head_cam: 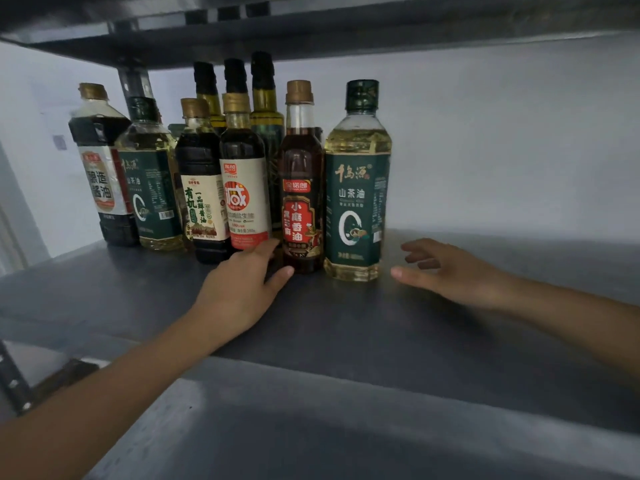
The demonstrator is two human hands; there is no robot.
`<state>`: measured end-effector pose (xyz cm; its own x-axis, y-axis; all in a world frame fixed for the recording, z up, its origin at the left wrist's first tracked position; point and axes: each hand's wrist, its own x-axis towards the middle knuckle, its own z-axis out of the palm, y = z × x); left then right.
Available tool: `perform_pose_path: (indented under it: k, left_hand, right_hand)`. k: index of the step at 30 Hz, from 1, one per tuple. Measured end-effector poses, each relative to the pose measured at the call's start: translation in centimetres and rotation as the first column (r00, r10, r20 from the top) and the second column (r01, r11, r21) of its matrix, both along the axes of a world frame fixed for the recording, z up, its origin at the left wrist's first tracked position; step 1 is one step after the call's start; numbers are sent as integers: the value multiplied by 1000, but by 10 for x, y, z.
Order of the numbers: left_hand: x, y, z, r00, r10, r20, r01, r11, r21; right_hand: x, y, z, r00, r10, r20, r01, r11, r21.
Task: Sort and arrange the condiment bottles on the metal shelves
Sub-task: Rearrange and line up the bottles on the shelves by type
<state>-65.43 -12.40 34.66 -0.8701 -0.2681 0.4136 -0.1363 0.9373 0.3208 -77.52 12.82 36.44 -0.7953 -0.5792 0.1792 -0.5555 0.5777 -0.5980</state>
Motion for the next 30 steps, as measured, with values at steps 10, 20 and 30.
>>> perform_pose_path:
  k: [10, 20, 30]
  left_hand:
    - [40, 181, 0, 934, -358, 5, 354, 921, -164]
    - [27, 400, 0, 749, -662, 3, 646, 730, -225]
    - [-14, 605, 16, 710, -703, -35, 704, 709, 45]
  right_hand:
    - [99, 179, -4, 939, -164, -302, 244, 937, 249]
    - [161, 370, -19, 845, -383, -374, 478, 855, 202]
    - [142, 561, -9, 777, -461, -429, 556, 822, 124]
